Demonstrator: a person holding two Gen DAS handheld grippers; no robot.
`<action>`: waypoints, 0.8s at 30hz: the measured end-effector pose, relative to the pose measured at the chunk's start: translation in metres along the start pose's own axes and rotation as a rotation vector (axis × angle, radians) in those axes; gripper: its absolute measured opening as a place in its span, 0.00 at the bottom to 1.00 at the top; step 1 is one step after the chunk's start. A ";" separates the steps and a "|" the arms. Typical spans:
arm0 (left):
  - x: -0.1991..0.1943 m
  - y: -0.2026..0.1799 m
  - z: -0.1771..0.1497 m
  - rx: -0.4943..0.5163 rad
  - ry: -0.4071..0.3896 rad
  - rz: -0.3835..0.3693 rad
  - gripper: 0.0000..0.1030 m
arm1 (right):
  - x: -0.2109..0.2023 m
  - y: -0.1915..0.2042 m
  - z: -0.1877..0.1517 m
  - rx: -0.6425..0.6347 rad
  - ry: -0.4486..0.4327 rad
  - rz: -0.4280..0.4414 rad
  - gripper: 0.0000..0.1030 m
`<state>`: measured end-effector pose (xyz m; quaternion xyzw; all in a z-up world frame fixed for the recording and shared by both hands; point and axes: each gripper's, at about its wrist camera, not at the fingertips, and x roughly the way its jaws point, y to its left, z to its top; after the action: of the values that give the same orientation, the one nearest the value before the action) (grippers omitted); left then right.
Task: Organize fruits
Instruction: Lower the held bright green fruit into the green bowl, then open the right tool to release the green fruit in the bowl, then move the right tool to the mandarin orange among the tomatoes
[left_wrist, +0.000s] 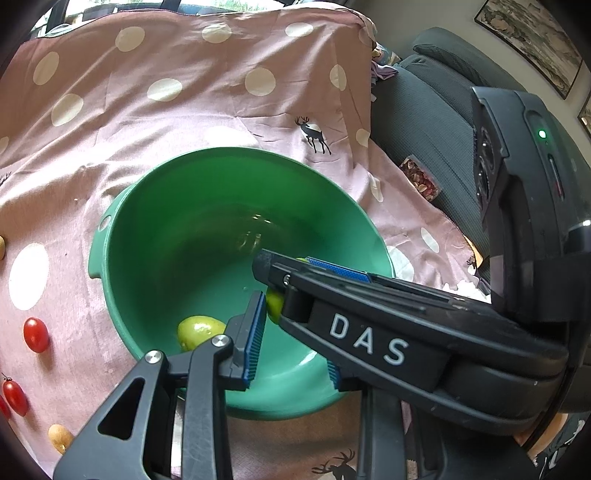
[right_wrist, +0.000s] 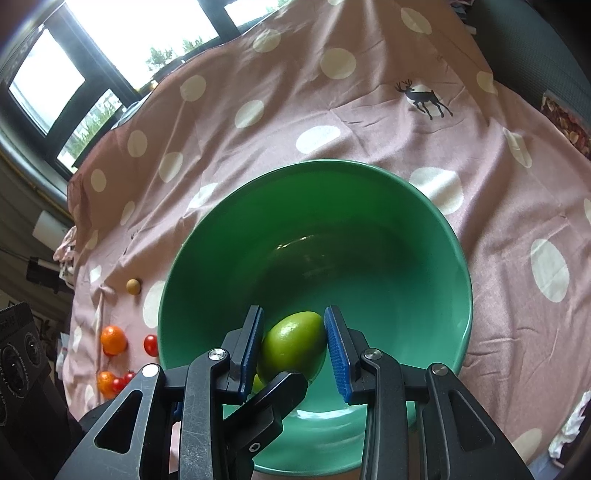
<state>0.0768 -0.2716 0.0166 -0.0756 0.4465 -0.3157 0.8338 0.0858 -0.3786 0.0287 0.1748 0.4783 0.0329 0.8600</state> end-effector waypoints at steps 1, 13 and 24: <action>0.000 0.001 0.000 -0.002 0.000 0.000 0.27 | 0.000 0.000 0.000 0.001 0.000 0.000 0.36; -0.042 0.013 -0.009 -0.017 -0.095 0.026 0.55 | -0.016 0.006 -0.001 -0.014 -0.085 -0.058 0.48; -0.132 0.067 -0.036 -0.156 -0.251 0.167 0.83 | -0.034 0.029 -0.005 -0.060 -0.171 -0.041 0.63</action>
<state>0.0259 -0.1345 0.0594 -0.1413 0.3668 -0.1977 0.8980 0.0667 -0.3582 0.0635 0.1412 0.4052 0.0147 0.9031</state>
